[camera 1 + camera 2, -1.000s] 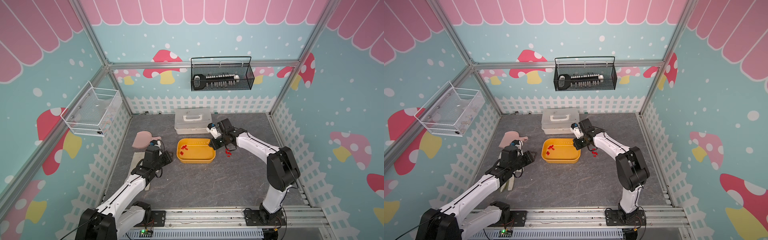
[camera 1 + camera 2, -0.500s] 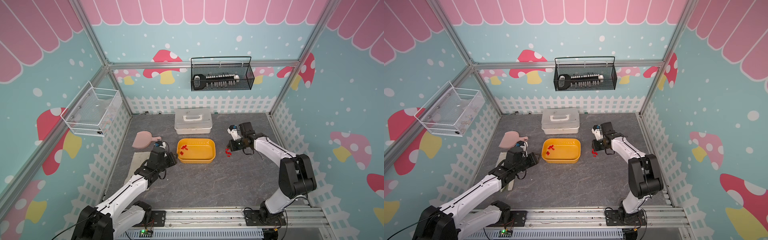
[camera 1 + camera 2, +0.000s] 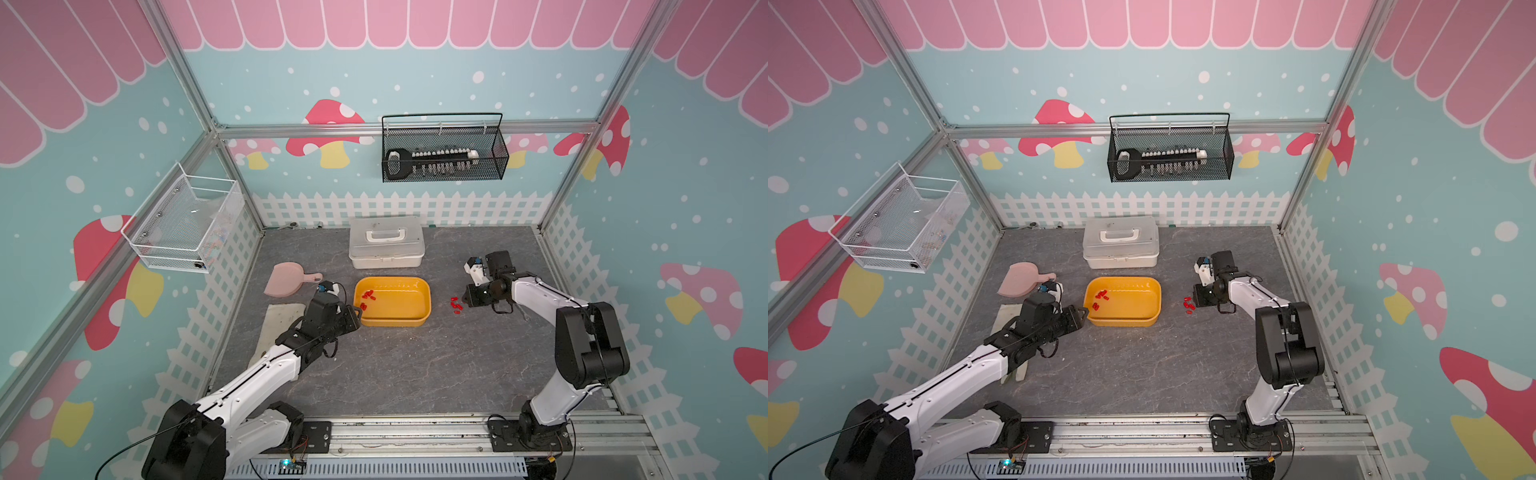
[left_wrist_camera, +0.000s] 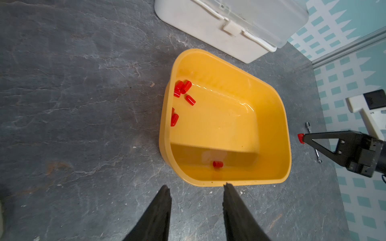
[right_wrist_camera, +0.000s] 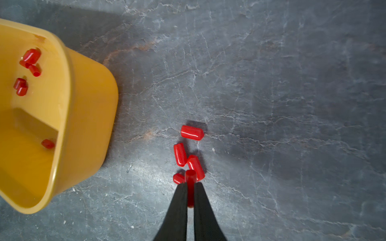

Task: Take the screw protection sleeves out of the storage box
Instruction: Place the screw protection sleeve at the center of the board.

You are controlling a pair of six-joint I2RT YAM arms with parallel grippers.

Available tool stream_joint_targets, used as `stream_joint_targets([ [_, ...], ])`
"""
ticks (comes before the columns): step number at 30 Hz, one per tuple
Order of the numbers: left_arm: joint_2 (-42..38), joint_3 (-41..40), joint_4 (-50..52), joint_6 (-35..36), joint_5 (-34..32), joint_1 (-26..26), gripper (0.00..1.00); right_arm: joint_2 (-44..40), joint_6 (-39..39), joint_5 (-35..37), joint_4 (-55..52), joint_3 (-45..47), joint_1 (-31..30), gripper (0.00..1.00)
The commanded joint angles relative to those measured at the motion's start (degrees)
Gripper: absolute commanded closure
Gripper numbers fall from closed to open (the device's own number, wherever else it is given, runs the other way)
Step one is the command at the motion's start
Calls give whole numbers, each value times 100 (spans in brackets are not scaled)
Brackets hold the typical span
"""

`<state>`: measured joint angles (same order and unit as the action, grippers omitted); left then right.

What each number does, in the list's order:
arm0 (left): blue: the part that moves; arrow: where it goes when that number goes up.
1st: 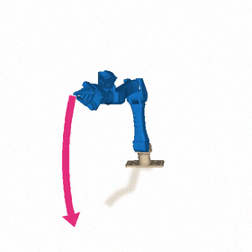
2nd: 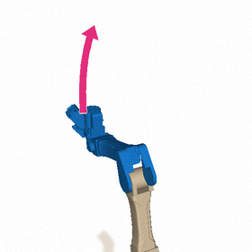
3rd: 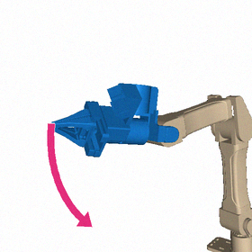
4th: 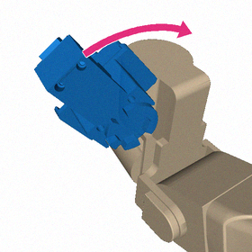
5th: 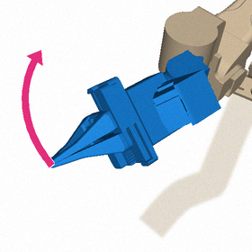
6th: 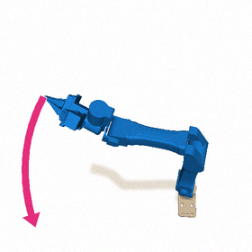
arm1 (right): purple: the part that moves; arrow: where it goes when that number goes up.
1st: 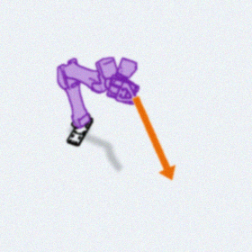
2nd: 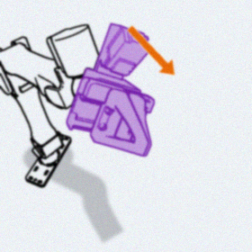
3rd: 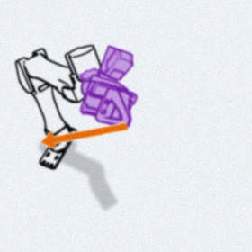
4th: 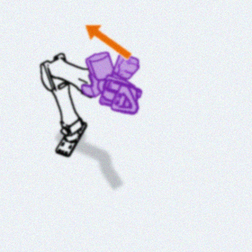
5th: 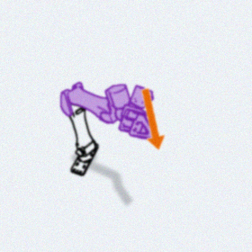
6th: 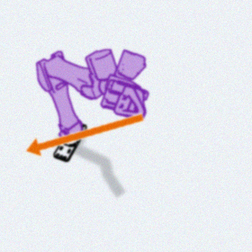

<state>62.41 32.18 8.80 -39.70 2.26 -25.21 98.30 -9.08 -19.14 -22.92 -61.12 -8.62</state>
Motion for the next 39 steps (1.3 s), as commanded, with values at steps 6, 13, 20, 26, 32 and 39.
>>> stream_joint_targets([
  [6, 121, 219, 17, -20, -112, -78, 56, 370, 64, 23, 99, -169, 28, 88],
  [13, 58, 127, -12, -64, -156, -133, 57, 549, 91, 34, 93, -295, 32, 88],
  [20, -166, -21, 5, -108, -199, -133, 57, 645, 97, 18, 73, -377, 35, 88],
  [26, -267, -61, 64, -132, -225, -133, 57, 734, 86, -24, 40, -453, 28, 86],
  [32, -254, -33, 88, -117, -226, -133, 58, 788, 84, -72, 21, -481, 29, 84],
  [39, -255, -2, 96, -114, -222, -131, 58, 804, 82, -64, -17, -492, 32, 83],
])
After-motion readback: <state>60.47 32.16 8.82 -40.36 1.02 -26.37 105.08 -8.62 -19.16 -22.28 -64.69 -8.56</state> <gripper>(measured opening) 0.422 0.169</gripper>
